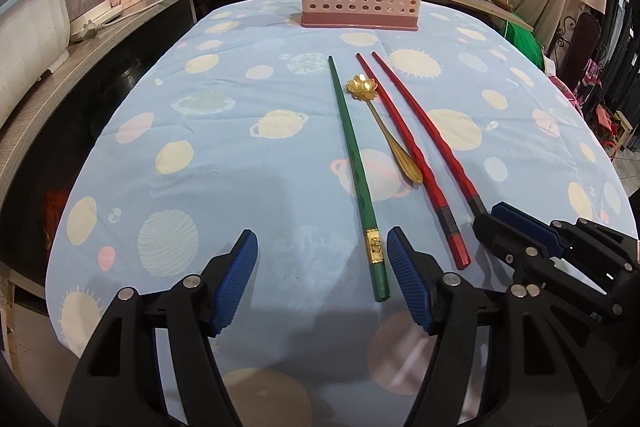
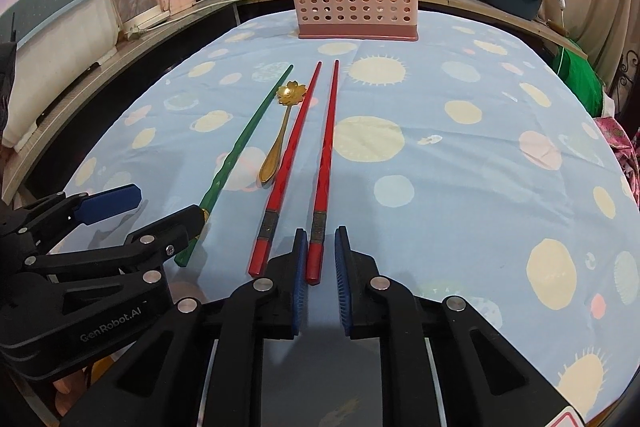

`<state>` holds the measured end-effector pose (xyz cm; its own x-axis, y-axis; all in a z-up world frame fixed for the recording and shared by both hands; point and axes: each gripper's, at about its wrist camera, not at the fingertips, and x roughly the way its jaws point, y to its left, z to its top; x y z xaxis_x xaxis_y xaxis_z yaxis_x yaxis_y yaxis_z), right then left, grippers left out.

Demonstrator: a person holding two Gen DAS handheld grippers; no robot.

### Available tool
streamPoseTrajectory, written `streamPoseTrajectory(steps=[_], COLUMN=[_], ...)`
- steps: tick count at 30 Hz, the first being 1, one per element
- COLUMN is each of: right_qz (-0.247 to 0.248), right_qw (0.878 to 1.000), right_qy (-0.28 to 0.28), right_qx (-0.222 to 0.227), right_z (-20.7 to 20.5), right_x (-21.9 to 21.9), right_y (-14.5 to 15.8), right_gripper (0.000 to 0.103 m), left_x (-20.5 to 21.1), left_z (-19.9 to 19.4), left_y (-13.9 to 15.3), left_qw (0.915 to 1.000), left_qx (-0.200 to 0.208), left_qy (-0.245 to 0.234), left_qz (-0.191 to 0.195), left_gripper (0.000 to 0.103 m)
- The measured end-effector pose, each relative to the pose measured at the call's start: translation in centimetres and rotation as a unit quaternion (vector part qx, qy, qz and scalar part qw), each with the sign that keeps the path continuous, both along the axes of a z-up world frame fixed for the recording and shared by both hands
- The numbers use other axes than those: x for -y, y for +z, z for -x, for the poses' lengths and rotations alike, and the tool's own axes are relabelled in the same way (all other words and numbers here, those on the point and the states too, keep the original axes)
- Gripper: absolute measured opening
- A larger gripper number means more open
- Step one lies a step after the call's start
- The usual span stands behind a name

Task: Organize utensils
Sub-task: 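Grasp the green chopstick with the left tool while the right tool grasps a red chopstick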

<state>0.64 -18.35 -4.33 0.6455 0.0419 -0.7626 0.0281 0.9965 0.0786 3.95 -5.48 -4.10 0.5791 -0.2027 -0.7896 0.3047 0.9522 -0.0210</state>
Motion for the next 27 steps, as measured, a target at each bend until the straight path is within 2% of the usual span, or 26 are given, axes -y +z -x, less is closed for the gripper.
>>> streamPoseTrajectory(steps=[7, 10, 16, 22, 27], right_qz=[-0.004, -0.006, -0.007, -0.007, -0.011], right_qw=[1.0, 1.0, 1.0, 1.0, 1.0], right_qy=[-0.001, -0.002, -0.002, -0.002, -0.005], right_qx=[0.0, 0.001, 0.001, 0.001, 0.0], right_z=[0.01, 0.07, 0.1, 0.13, 0.24], right_x=[0.13, 0.13, 0.2, 0.25, 0.44], right_y=[-0.02, -0.01, 0.0, 0.03, 0.11], right_gripper=[0.01, 0.01, 0.01, 0.009, 0.007], left_x=[0.2, 0.22, 0.25, 0.2, 0.07], left_z=[-0.02, 0.07, 0.27, 0.33, 0.3], left_y=[-0.55, -0.53, -0.34, -0.22, -0.11], left_qw=[1.0, 1.0, 0.9999, 0.9994, 0.9989], left_qx=[-0.008, -0.006, -0.006, -0.014, -0.023], left_qy=[0.0, -0.002, -0.013, -0.023, -0.026], left_qz=[-0.002, -0.001, 0.008, 0.023, 0.031], left_gripper=[0.063, 0.058, 0.041, 0.009, 0.007])
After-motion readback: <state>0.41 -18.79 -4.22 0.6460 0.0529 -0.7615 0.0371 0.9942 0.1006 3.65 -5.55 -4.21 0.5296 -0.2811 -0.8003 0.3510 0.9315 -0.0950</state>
